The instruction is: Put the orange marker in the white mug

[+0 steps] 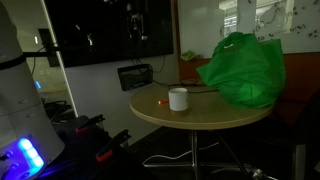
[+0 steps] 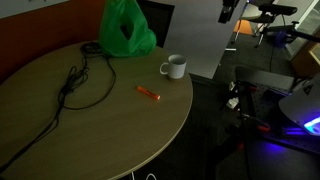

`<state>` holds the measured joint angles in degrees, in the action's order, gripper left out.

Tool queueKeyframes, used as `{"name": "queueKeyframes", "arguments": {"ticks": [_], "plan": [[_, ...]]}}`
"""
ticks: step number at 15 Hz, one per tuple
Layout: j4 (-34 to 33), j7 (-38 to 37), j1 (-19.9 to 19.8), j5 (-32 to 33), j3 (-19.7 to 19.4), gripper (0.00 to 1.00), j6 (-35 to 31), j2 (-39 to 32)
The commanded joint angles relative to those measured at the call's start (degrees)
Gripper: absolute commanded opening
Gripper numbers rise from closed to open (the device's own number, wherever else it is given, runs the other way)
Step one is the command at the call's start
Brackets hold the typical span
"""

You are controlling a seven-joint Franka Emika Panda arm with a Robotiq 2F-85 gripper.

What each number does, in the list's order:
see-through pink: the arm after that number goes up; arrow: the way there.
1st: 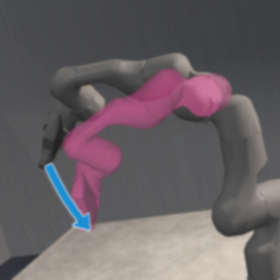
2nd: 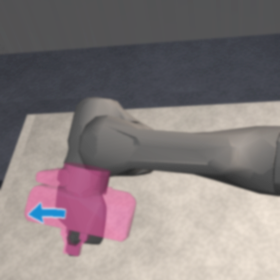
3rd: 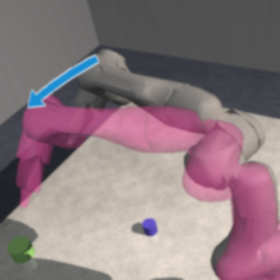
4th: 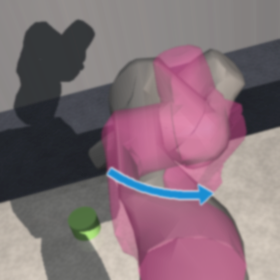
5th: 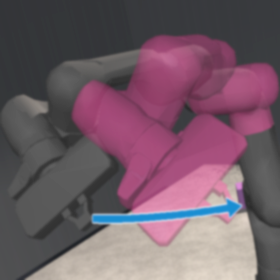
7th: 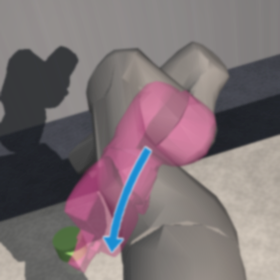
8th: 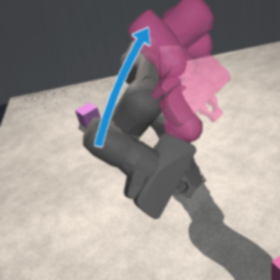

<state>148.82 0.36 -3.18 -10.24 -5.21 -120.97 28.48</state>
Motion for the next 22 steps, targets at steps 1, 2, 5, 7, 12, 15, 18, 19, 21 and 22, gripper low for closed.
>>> {"name": "queueKeyframes", "arguments": {"ticks": [1,2,5,7,12,15,18,19,21,22], "plan": [[-1.76,-7.57,0.71,0.47,5.12,1.0,-11.91,-11.22],[-2.7,-9.49,0.99,0.95,6.18,1.0,-15.34,-15.01],[-6.15,-11.78,1.59,1.96,6.97,1.0,-23.48,-25.62],[-9.15,-9.55,1.98,0.6,6.15,1.0,-25.61,-31.22],[-15.91,-8.45,2.73,0.48,6.55,1.0,-27.18,-41.13],[-19.09,-9.45,4.4,2.01,7.0,1.0,-28.24,-45.56],[-21.92,-10.98,6.96,4.85,6.42,1.0,-29.14,-49.63],[-22.89,-11.4,7.64,5.88,6.13,1.0,-29.05,-50.84],[-24.33,-12.05,8.67,7.21,5.57,1.0,-29.05,-53.0],[-25.11,-12.15,8.93,7.58,5.32,1.0,-28.94,-54.07]]}}
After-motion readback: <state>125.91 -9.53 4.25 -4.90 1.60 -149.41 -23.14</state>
